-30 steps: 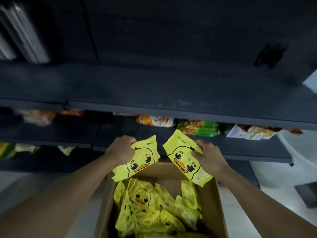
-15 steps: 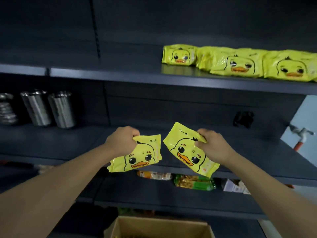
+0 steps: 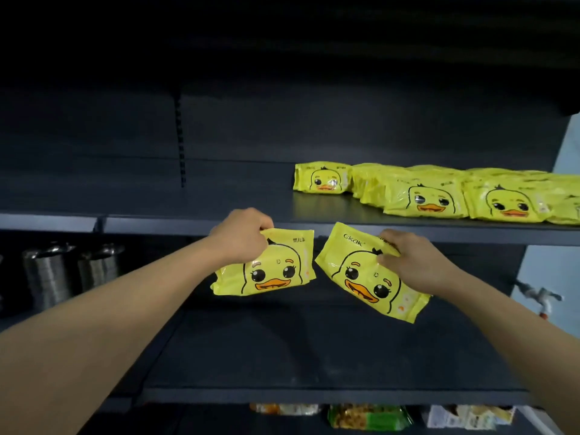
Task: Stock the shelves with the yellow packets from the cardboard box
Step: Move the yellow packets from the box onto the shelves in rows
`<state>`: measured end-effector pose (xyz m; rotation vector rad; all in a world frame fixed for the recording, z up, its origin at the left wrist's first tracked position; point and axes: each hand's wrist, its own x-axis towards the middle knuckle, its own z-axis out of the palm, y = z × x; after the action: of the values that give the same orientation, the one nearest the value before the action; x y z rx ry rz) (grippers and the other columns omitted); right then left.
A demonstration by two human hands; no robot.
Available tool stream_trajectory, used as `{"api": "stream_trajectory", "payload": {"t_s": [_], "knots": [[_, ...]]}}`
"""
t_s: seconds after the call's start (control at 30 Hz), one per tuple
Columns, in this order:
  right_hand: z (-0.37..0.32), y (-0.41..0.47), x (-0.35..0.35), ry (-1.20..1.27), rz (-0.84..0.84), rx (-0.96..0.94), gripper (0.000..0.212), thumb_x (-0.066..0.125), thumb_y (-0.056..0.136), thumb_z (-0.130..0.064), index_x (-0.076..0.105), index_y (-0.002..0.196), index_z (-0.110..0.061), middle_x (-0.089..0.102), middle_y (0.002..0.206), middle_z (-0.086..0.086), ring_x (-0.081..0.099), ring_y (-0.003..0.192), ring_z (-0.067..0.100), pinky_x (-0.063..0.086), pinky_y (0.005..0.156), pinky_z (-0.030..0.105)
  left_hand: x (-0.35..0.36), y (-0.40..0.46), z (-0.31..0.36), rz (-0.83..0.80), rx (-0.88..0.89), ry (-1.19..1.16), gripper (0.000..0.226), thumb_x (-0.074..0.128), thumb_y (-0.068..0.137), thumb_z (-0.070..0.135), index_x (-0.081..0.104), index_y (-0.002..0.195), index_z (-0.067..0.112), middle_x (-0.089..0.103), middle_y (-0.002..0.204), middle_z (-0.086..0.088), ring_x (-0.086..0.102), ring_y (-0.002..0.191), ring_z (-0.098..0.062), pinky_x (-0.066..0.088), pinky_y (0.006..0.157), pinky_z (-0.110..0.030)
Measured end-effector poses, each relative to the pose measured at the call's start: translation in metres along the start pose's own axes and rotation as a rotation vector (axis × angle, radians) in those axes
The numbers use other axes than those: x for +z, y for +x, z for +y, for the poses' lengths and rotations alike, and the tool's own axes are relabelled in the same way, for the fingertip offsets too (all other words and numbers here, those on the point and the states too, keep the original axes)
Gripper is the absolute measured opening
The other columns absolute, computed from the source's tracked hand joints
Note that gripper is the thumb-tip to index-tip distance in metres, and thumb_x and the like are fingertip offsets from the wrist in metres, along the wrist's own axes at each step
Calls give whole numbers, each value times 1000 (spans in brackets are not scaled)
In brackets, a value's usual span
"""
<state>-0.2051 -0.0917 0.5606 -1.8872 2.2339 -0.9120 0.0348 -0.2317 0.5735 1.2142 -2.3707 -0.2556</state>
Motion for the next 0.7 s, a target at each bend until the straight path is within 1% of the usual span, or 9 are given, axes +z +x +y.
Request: {"api": "stream_trajectory", "payload": {"t_s": [0.07,0.13,0.2,0.3,0.37,0.5,0.57,0.6,0.7], "knots": [[-12,6,-2,-20,28,35,15,52,93,-13,59,106,-13,63,99,6,63,85,22,50,69,34,-14,16,-6,8,41,-21,18,50,78,-1,63,81,11,65,86,-6,61,81,-26,51,69,-39],[-24,11,1,-33,60,69,14,52,93,-13,60,104,-12,63,99,6,63,85,21,50,69,34,-26,30,-12,6,91,-41,23,49,79,-1,64,78,16,66,86,-4,62,82,-24,53,74,-42],[-36,17,4,-34,100,103,11,51,93,-12,59,101,-10,64,95,8,63,80,23,49,66,35,-35,44,-21,0,133,-56,25,49,81,-1,64,77,18,66,85,-3,62,80,-24,54,72,-41],[-54,24,7,-43,152,152,12,50,94,-12,57,103,-11,62,83,5,54,60,15,40,52,24,-47,63,-33,-10,199,-82,26,49,82,-1,64,78,20,65,87,-1,63,80,-25,54,70,-41],[-64,28,7,-72,184,171,9,49,95,-14,53,103,-13,55,77,0,46,52,10,34,46,19,-54,74,-40,-11,226,-117,27,49,83,-1,63,77,22,65,86,-1,62,77,-24,50,64,-36],[-81,32,-1,-151,211,177,4,48,95,-12,47,94,-16,52,77,1,44,51,11,35,48,24,-64,91,-42,-18,257,-204,24,50,82,-2,67,82,15,67,88,-10,58,71,-22,41,59,-30],[-86,35,-9,-184,231,191,6,49,94,-12,47,97,-17,53,81,2,47,53,13,36,49,26,-68,98,-40,-22,272,-250,24,51,82,-3,68,81,14,69,89,-12,58,73,-22,41,60,-29],[-88,37,-14,-191,247,194,7,48,94,-12,50,101,-15,55,83,5,48,55,14,36,50,27,-69,101,-38,-18,272,-263,25,52,82,-3,68,79,16,69,88,-11,60,75,-23,41,61,-29],[-88,46,-27,-224,290,209,25,49,94,-12,52,118,-9,56,91,7,50,58,14,37,48,26,-69,110,-31,28,246,-279,28,54,82,-1,65,75,23,69,86,-6,64,81,-25,47,65,-32]]}}
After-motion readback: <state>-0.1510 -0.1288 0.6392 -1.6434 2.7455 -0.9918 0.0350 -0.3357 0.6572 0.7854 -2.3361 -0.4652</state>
